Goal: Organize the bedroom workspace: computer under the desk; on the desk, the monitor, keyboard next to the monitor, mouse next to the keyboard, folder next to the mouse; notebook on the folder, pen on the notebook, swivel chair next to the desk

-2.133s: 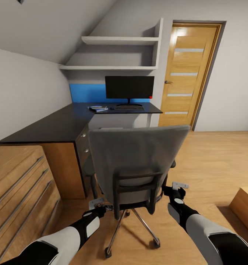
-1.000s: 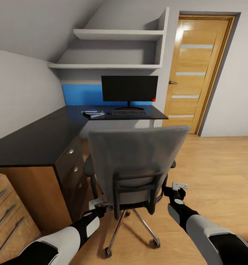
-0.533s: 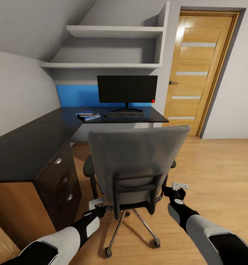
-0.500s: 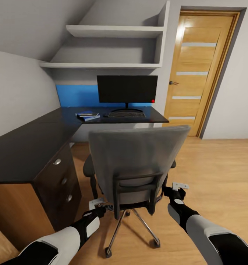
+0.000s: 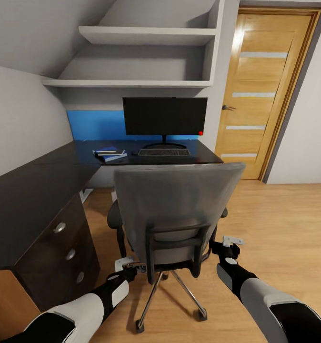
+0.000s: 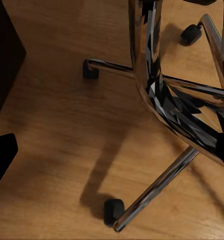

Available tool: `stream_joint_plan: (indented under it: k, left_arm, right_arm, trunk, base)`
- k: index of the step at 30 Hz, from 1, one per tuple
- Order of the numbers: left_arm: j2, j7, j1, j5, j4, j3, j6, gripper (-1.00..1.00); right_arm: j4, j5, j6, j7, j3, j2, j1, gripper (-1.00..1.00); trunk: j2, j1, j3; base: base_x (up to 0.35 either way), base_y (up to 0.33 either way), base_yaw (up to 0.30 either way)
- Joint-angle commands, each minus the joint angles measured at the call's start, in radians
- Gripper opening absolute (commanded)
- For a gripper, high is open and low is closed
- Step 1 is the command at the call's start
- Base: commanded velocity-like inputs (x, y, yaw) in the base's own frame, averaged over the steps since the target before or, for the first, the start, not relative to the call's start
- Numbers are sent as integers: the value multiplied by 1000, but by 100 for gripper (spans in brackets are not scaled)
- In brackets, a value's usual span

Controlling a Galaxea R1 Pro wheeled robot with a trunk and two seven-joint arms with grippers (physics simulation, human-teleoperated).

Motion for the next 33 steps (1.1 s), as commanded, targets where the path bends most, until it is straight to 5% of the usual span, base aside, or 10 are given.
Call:
stream_joint_plan:
  k: [1, 33]
  left_arm:
    - [-1, 3, -1, 9, 0, -26, -2, 100]
    - [-1, 5, 0, 10, 1, -26, -5, 100]
  right_arm:
    - [-1, -3, -2, 1, 21, 0, -1, 100]
    - [-1, -3, -23, 3, 20, -1, -1, 100]
  trunk:
    - [0, 0, -1]
    - [0, 0, -1]
  base:
    - [327, 0, 0]
    - [313, -43, 0]
